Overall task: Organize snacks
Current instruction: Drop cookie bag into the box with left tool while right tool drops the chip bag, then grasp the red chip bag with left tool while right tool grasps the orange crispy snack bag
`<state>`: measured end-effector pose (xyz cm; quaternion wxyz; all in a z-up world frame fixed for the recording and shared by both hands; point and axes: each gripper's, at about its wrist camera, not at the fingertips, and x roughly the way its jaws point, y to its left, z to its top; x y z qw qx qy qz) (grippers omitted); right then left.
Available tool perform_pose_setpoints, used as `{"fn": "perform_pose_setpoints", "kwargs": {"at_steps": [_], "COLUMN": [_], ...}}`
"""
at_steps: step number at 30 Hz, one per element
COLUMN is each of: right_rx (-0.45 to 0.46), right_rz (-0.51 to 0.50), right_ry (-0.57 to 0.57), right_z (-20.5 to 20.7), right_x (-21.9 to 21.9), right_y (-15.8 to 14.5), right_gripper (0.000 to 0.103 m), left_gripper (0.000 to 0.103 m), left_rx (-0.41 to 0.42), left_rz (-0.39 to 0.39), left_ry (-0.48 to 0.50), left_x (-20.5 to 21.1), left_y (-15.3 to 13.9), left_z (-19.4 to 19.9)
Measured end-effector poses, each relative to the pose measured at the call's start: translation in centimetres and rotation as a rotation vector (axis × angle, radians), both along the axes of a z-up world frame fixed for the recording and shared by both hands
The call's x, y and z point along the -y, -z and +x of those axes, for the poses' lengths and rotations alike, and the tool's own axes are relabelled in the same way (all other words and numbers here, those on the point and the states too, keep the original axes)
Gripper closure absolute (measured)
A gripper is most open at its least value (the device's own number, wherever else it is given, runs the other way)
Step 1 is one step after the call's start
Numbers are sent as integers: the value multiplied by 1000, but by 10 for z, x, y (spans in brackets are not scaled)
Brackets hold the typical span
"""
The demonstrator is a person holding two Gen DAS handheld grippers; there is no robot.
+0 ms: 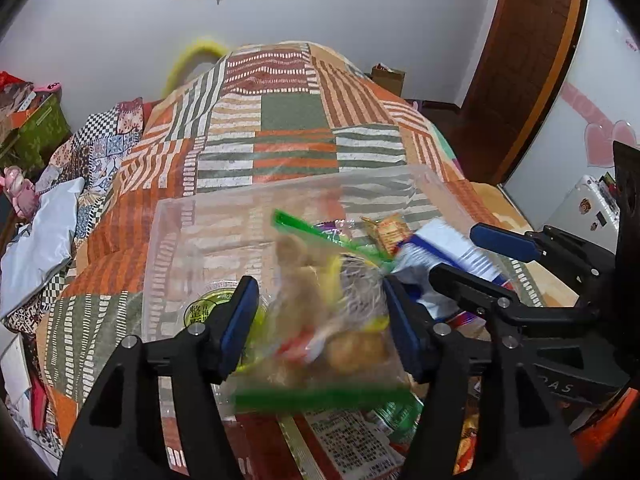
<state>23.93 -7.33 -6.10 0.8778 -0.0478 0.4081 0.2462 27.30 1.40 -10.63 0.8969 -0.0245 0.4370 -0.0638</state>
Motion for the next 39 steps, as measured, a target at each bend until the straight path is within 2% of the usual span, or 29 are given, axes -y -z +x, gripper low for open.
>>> {"fn": "perform_pose_setpoints", "kwargs": {"at_steps": [12, 20, 24, 26, 32, 39], "right_rx": [97, 130, 125, 121, 77, 1], "right_rz": [20, 22, 0, -8, -17, 1], "right_ry": [31, 59, 63, 64, 82, 101], "right_z": [-38, -69, -84, -91, -102, -101], "right_x": [18, 35, 41, 43, 52, 64], "right_y": [-38, -50, -48, -44, -22, 6], "right_gripper": [46, 46, 42, 31, 30, 30], "left_gripper": [25, 16, 11, 11, 10, 10], "left_rx": [114, 138, 132, 120, 81, 7], "left_rz": [9, 8, 0, -1, 34, 45], "left_ry": [-21, -46, -56, -58, -57, -66], "left_x": [-1, -10, -12, -11, -4, 3], "left_y": [-43, -52, -47, -42, -25, -3], "left_z": [-50, -91, -107, -113, -111, -81]}}
